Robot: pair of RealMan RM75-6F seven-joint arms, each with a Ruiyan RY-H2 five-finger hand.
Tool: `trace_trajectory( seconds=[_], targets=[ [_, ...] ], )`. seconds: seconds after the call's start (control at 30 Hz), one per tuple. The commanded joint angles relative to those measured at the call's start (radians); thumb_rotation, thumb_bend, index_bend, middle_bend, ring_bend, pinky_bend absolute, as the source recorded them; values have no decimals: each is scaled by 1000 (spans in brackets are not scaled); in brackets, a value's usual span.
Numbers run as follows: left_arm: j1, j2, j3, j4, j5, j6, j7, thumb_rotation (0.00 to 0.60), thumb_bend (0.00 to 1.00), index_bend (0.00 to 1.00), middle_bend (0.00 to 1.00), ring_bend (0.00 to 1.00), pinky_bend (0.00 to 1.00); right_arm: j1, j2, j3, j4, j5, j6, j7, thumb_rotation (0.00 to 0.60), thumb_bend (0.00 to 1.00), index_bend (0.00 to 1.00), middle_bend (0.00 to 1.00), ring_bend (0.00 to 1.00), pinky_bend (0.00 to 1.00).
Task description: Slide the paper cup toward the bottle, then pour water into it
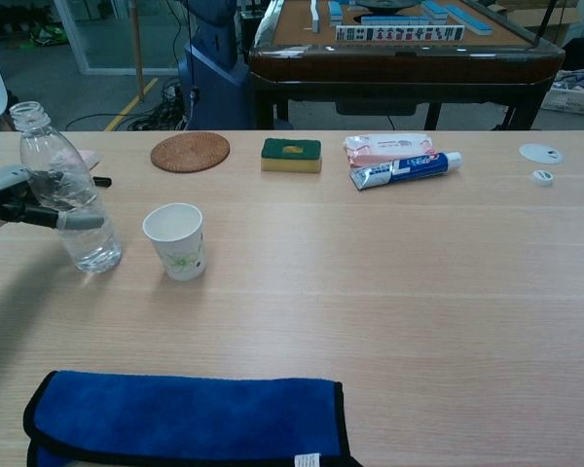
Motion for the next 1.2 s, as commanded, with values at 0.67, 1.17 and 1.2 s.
trace_trajectory(
  seconds=[0.67,1.17,1.2],
  targets=[
    [7,-38,16,-38,115,181,123,600,0,592,585,433,500,-7,8,-1,-10,-14,17,5,600,519,227,180,41,191],
    [-57,9,66,-206,169,301,598,600,0,586,586,439,548,-25,30,-6,-33,-46,61,17,600,520,227,180,41,191],
    [-60,7,71,-203,173,304,620,600,0,586,586,439,552,-26,32,-6,-35,-49,64,19,600,520,227,180,41,191]
  ],
)
